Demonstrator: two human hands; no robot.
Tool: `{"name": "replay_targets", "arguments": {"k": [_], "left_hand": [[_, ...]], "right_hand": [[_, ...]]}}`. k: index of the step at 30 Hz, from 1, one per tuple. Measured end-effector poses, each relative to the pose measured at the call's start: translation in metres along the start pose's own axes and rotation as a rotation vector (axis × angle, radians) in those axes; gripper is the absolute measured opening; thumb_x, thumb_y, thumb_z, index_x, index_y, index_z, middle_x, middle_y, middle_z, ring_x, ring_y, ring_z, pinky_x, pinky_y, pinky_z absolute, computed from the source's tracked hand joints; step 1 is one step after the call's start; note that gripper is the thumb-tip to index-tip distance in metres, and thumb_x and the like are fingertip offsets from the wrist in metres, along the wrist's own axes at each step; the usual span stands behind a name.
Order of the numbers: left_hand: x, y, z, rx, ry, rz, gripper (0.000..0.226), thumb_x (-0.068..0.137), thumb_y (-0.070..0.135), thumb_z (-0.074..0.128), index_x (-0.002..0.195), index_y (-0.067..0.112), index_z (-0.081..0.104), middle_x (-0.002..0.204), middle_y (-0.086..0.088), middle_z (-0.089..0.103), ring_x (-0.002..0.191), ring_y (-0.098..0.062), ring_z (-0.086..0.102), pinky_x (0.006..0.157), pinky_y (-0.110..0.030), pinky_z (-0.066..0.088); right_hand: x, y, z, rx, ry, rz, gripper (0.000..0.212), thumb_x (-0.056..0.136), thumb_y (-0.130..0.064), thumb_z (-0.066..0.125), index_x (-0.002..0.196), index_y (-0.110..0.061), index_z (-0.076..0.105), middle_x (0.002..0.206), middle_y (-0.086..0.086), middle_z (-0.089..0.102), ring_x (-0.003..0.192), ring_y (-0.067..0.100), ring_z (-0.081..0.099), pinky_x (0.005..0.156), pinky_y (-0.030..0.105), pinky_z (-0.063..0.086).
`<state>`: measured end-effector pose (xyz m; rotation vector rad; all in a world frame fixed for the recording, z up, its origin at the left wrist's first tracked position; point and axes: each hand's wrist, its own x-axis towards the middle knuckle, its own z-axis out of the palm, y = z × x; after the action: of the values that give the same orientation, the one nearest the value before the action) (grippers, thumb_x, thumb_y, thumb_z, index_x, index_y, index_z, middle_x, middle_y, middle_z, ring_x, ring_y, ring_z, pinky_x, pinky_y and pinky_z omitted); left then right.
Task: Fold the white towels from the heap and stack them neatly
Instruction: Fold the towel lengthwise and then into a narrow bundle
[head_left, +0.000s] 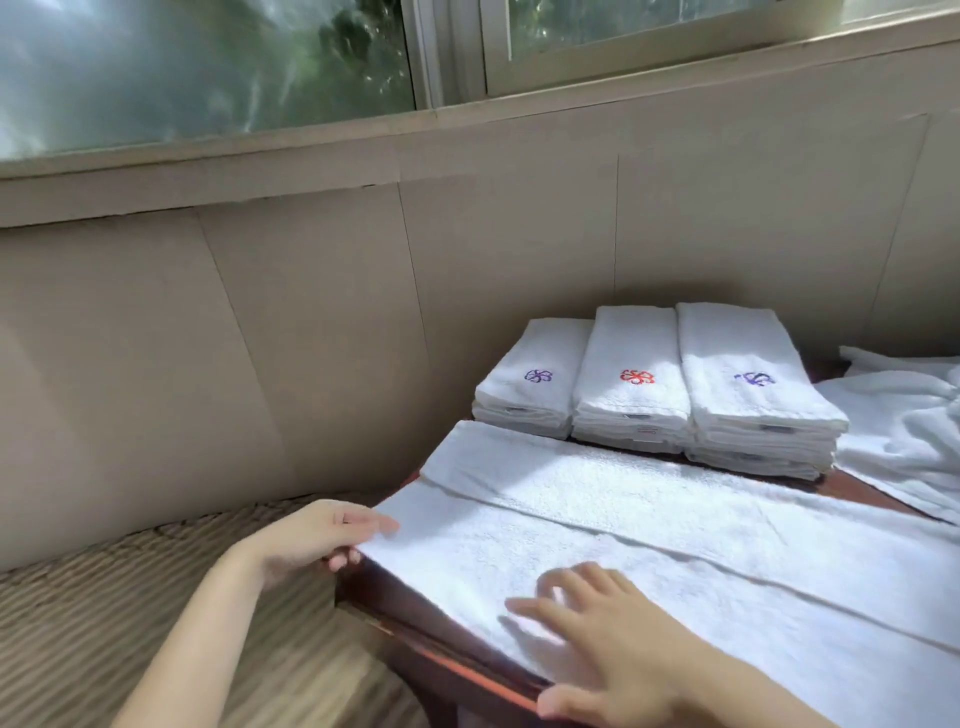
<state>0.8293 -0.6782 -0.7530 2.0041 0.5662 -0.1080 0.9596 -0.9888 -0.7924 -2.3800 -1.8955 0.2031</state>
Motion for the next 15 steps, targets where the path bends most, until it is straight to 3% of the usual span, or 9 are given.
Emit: {"name": "replay_targets", "arguments": {"k": [2,3,5,7,9,11,13,15], "left_hand": [[-0.010,0.000,0.000,-0.205,0.019,0.042,0.025,0.091,0.002,0.060,0.114,0.010,0.068,0.083,-0.007,0.056,0.059,-0.008,0.049,0.062,-0.014,0.041],[-0.013,0.001,0.000,-0.268,-0.008,0.065,0.037,0.083,-0.003,0.066,0.118,0.008,0.065,0.089,-0.010,0.057,0.071,-0.013,0.052,0.072,-0.017,0.042],[-0.016,0.001,0.000,-0.253,-0.033,0.099,0.056,0.071,-0.012,0.062,0.123,0.009,0.062,0.100,-0.008,0.064,0.089,-0.020,0.054,0.084,-0.025,0.040],[-0.012,0.005,0.003,-0.153,0.096,0.157,0.045,0.079,-0.014,0.061,0.117,0.010,0.067,0.097,0.004,0.071,0.089,-0.013,0.063,0.081,-0.016,0.045],[-0.006,0.012,0.007,-0.055,0.238,0.215,0.029,0.086,-0.005,0.062,0.098,0.017,0.075,0.090,0.008,0.075,0.087,-0.006,0.068,0.071,-0.009,0.048],[0.005,0.020,0.009,0.026,0.352,0.278,0.032,0.089,0.000,0.060,0.079,0.025,0.076,0.080,0.011,0.073,0.078,-0.001,0.065,0.067,-0.010,0.047],[0.021,0.028,0.008,0.063,0.454,0.311,0.027,0.090,0.006,0.061,0.077,0.027,0.072,0.081,0.008,0.068,0.079,-0.005,0.061,0.075,-0.019,0.045],[0.042,0.037,0.010,-0.023,0.455,0.324,0.019,0.093,0.010,0.058,0.086,0.023,0.070,0.090,0.006,0.068,0.084,-0.006,0.060,0.079,-0.020,0.044]], "right_hand": [[0.002,-0.015,0.005,-0.041,-0.018,-0.034,0.070,0.083,-0.076,0.035,0.142,-0.046,0.013,0.141,-0.007,0.026,0.129,0.010,0.021,0.109,0.034,0.018],[0.002,-0.018,0.005,-0.036,0.022,-0.007,0.066,0.086,-0.070,0.036,0.143,-0.044,0.014,0.142,-0.008,0.027,0.130,0.009,0.022,0.109,0.031,0.019],[0.000,-0.020,-0.002,-0.014,0.107,0.083,0.054,0.094,-0.054,0.036,0.144,-0.040,0.020,0.139,-0.008,0.036,0.128,0.012,0.033,0.104,0.029,0.029],[0.000,-0.019,-0.010,-0.078,0.126,0.182,0.046,0.095,-0.035,0.039,0.139,-0.032,0.028,0.131,-0.005,0.043,0.121,0.020,0.041,0.094,0.033,0.037],[-0.004,-0.019,-0.018,-0.115,0.068,0.266,0.036,0.086,-0.022,0.045,0.120,-0.026,0.038,0.117,-0.001,0.044,0.114,0.025,0.044,0.079,0.035,0.037],[-0.011,-0.018,-0.026,-0.094,-0.037,0.332,0.022,0.077,-0.016,0.045,0.095,-0.024,0.037,0.102,0.000,0.041,0.107,0.026,0.047,0.070,0.033,0.032],[-0.020,-0.004,-0.038,-0.064,-0.092,0.449,0.012,0.076,-0.014,0.042,0.079,-0.022,0.035,0.097,0.003,0.046,0.101,0.027,0.052,0.067,0.031,0.034],[-0.029,0.027,-0.056,-0.027,-0.079,0.578,0.006,0.078,-0.015,0.043,0.074,-0.018,0.042,0.092,0.000,0.053,0.090,0.025,0.055,0.066,0.029,0.040]]}}
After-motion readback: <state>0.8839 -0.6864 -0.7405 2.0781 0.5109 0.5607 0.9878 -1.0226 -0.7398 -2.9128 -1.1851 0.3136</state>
